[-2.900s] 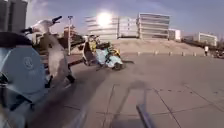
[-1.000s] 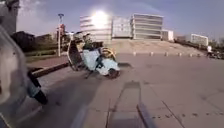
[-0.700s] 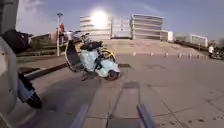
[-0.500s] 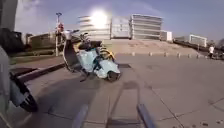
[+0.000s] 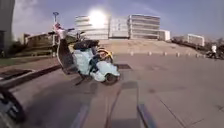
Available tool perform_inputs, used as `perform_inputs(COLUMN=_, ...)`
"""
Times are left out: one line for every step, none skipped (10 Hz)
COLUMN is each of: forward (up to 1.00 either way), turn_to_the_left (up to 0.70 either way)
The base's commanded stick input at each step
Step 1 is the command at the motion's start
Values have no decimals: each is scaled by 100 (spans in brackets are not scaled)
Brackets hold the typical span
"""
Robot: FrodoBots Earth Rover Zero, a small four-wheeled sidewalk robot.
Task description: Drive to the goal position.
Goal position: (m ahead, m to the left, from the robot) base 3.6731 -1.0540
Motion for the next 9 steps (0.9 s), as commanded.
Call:
perform_inputs(forward=45, turn_to_the_left=-27)
perform_inputs(forward=45, turn_to_the_left=-27)
perform_inputs(forward=45, turn_to_the_left=-27)
perform_inputs(forward=45, turn_to_the_left=-27)
perform_inputs(forward=45, turn_to_the_left=-27)
perform_inputs(forward=21, turn_to_the_left=-37)
perform_inputs(forward=0, turn_to_the_left=-45)
perform_inputs(forward=0, turn_to_the_left=-45)
perform_inputs(forward=0, turn_to_the_left=-45)
